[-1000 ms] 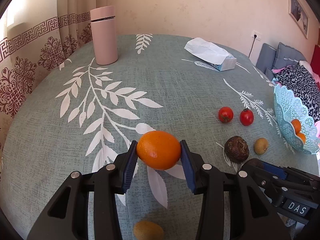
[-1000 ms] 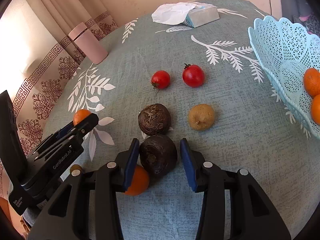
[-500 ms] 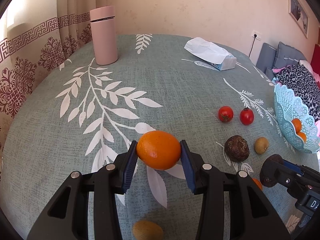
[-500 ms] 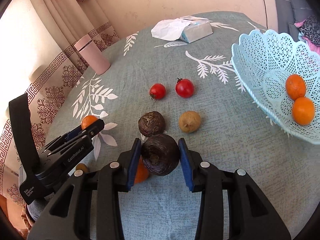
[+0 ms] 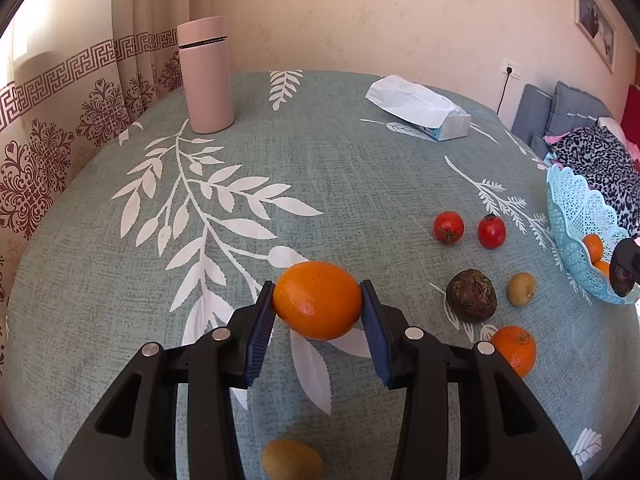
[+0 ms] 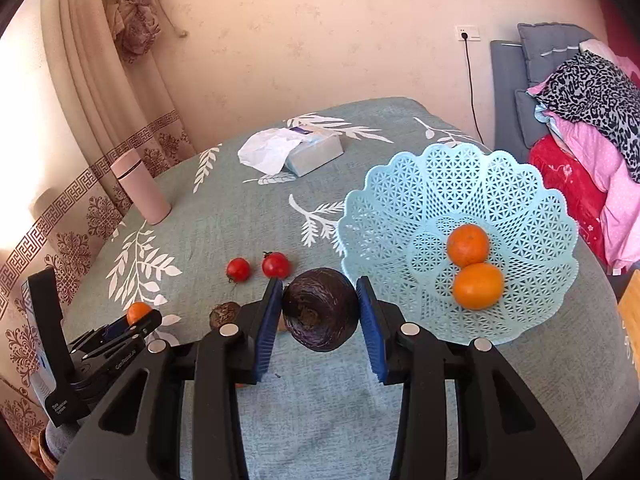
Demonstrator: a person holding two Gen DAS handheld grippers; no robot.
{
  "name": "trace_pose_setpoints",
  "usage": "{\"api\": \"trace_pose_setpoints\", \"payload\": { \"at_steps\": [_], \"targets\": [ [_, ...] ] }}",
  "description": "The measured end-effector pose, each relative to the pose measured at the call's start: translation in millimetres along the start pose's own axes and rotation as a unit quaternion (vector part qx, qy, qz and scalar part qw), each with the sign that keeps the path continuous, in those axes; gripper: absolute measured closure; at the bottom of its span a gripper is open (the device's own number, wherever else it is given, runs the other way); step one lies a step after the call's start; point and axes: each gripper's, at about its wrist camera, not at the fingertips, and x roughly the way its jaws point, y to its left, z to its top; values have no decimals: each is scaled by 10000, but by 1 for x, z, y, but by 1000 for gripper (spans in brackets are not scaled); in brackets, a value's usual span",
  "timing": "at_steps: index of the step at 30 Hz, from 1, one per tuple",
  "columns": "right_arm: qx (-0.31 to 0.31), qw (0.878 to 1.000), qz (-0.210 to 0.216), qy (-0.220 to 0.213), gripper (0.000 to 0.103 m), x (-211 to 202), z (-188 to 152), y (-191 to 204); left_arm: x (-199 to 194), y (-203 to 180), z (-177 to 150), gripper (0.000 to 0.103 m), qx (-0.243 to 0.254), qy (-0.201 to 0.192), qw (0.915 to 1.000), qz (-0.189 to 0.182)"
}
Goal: Organize fruits
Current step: 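Grasp a dark brown beet with the right gripper while the left holds the orange, then drop the beet into the blue basket with the right gripper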
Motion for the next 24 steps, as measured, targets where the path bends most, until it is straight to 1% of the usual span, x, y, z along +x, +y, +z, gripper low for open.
{"api": "trace_pose_setpoints", "payload": {
  "at_steps": [8, 11, 12, 13, 14, 15, 24],
  "targets": [
    [328, 9986, -355, -227, 64, -4, 9, -34, -1, -4, -1, 60, 70, -8, 10000, 32],
    [431, 9978, -439, -241, 63, 0, 11, -46, -2, -7, 0, 60, 103, -23, 9999, 54],
    [485, 9976, -422, -240, 61, 0, 11, -50, -3, -7, 0, 60, 115, -29, 9999, 60],
    [542, 9972, -432, -269, 52, 0, 11, -53, -4, -8, 1, 60, 129, -38, 9999, 67],
    [602, 9965, -471, -328, 46, -2, 11, -57, -4, -10, 1, 60, 147, -47, 9999, 75],
    [638, 9960, -499, -382, 42, -4, 10, -60, -5, -11, 1, 60, 171, -56, 9998, 81],
    [749, 9928, -748, -568, 42, -15, 3, -82, -10, -31, 6, 60, 388, -102, 9992, 26]
  ]
}}
